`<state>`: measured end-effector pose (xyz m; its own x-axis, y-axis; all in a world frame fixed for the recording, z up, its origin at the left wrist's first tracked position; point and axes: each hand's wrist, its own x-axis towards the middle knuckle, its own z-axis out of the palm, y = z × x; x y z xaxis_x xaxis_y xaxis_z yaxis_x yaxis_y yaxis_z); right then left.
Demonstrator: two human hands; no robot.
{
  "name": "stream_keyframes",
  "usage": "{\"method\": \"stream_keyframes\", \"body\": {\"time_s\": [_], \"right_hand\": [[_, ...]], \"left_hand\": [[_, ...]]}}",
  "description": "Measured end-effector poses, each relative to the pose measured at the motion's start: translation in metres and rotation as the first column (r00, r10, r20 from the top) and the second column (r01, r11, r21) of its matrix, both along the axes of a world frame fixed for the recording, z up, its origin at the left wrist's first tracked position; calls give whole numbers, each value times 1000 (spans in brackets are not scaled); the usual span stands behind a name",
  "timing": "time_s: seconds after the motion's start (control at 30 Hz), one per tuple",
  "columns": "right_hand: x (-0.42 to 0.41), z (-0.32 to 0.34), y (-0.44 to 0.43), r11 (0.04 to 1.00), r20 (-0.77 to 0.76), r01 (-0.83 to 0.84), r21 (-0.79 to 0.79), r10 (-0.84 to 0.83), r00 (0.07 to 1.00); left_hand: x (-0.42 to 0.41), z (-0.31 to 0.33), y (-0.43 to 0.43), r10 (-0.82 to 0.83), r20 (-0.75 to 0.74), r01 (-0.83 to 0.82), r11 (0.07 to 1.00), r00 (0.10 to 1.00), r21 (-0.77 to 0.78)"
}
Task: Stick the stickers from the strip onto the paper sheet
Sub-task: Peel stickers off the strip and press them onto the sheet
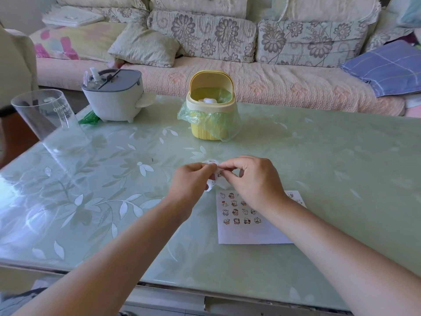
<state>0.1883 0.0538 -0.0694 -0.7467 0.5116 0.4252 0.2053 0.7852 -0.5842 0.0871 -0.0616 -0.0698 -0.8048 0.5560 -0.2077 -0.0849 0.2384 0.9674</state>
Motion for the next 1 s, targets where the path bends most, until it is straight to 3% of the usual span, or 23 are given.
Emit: {"method": "stream_keyframes", "body": {"time_s": [0.2,0.4,0.53,0.7,0.83,0.93,1.0], "right_hand": [[-2,-5,-1,985,-55,-19,173,29,998],[0,-7,0,979,-9,-56,195,59,998],[-1,-8,0,995,56,-99,22,98,994],[11,-2,9,953,93,-45,-299,76,993],[24,3,20,884,86,9,-468,35,996],[36,6,27,837,142,63,-544,17,990],[44,6,30,824,204,100,-558,20,979]], "left_hand": [[2,3,0,18,20,-17,999,1000,-37],[3,2,1,31,9,-30,996,999,-82],[-2,-4,2,36,-72,-46,990,997,-132],[-3,-11,6,-32,-301,-47,967,953,-252],[5,-15,6,-170,-584,-109,905,794,-411],[12,-17,7,-199,-725,-155,908,659,-390],[15,-19,8,-218,-758,-134,918,614,-373]]}}
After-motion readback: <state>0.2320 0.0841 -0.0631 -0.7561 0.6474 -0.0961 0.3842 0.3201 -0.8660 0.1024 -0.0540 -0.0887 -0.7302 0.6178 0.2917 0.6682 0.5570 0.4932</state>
